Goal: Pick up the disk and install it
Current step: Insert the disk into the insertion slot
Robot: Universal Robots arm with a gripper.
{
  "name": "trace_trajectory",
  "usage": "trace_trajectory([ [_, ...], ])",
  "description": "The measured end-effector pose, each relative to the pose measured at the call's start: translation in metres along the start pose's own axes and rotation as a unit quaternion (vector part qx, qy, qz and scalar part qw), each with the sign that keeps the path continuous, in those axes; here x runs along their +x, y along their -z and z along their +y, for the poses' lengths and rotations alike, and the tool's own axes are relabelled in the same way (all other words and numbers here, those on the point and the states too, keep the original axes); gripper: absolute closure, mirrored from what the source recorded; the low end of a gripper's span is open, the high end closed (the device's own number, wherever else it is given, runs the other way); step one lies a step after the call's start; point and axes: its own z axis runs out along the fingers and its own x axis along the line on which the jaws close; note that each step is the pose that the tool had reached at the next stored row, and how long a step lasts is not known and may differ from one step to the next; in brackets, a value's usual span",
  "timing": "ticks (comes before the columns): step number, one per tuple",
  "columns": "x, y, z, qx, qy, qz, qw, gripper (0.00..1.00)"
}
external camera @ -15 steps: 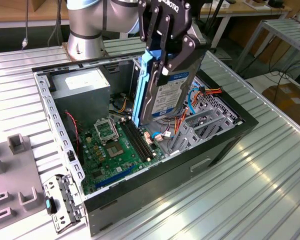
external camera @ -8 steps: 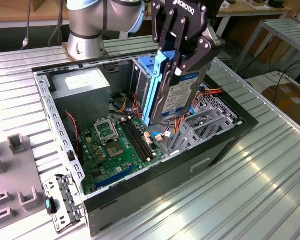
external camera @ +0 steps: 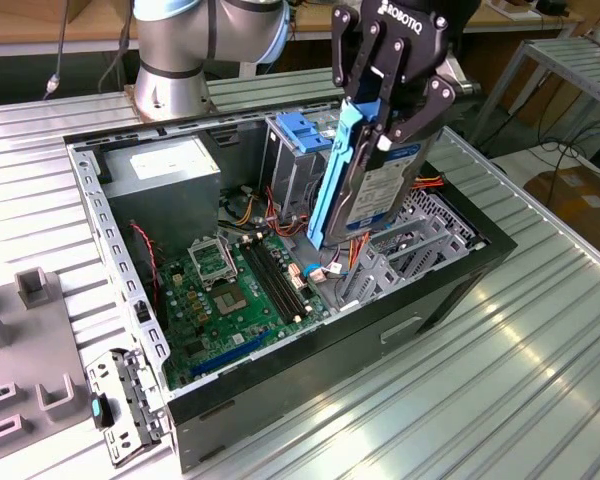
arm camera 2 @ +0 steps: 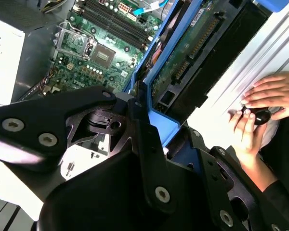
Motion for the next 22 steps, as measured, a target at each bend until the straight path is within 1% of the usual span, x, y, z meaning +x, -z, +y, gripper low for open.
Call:
trace_trajectory([
  [2,0.0021,-0.0006,-0.0057,0.0000,0.001,0.0001,1.00000,0.63],
  [4,0.0028,-0.0012,-0.0111,0.0000,0.001,0.0001,1.00000,0.63],
  [7,0.0037,-0.0018,-0.0212,0.0000,0.001,0.0002,1.00000,0.63],
  [10,0.0045,-0.0023,-0.0290,0.0000,0.001,0.0003,1.00000,0.63],
  [14,0.0058,-0.0033,-0.0426,0.0000,0.001,0.0007,1.00000,0.63],
  [15,0.0059,-0.0035,-0.0446,0.0001,0.001,0.0007,1.00000,0.63],
  [17,0.0062,-0.0040,-0.0506,0.0000,0.001,0.0013,1.00000,0.63],
  [22,0.0064,-0.0057,-0.0605,0.0001,0.001,0.0029,1.00000,0.63],
])
